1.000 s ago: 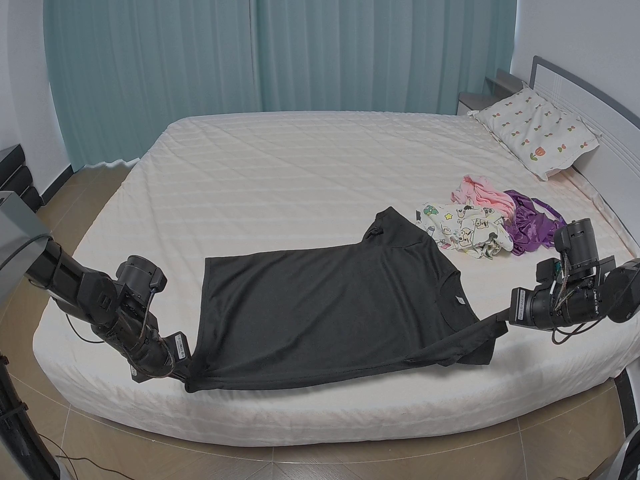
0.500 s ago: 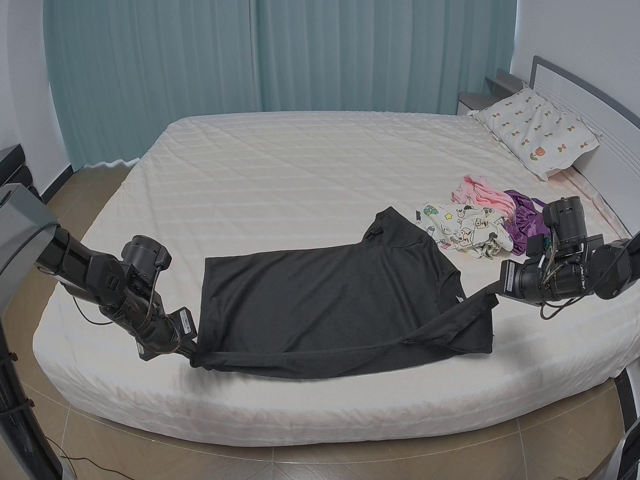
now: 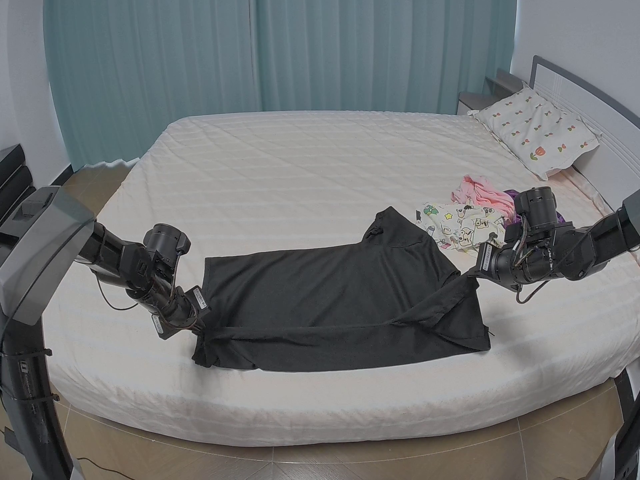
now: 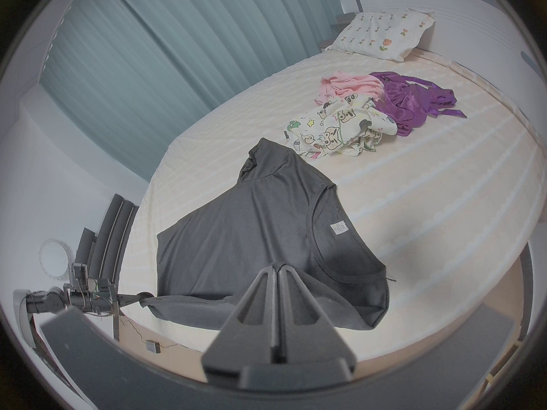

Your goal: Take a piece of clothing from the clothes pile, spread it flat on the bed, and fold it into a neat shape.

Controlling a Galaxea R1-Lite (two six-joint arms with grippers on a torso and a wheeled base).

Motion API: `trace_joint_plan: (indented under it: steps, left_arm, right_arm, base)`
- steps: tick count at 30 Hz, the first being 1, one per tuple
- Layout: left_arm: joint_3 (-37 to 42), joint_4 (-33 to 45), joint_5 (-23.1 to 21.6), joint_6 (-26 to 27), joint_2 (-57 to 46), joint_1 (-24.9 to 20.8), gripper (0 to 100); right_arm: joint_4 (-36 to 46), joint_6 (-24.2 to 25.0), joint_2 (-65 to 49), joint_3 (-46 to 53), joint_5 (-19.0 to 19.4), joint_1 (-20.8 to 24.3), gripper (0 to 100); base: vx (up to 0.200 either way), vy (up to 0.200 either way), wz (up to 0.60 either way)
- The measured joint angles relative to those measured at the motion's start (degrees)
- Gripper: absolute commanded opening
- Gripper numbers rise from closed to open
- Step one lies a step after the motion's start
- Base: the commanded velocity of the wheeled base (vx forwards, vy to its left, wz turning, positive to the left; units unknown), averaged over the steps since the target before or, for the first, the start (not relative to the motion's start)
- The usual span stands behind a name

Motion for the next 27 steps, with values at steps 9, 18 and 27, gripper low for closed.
trace_joint_plan:
  steps: [9,18,27]
  left_arm:
    - [-5.11,-2.66,-0.38,-4.71,4.67,0.68,0]
    - [-7.39,-3.1,-0.33,-4.84,7.52,0.91,100]
    - [-8.02,-5.77,-1.26,-8.2,8.19,1.44,100]
  right_arm:
    - [-1.21,4.71,5.1,-4.73,-0.37,0.1,0]
    - [-6.73,7.74,9.07,-5.51,-1.56,0.07,0]
    - [-7.52,12.65,12.52,-5.58,-1.49,0.02,100]
  base:
    - [0.0,0.0,0.0]
    - [0.0,0.0,0.0]
    - [0.0,0.0,0.0]
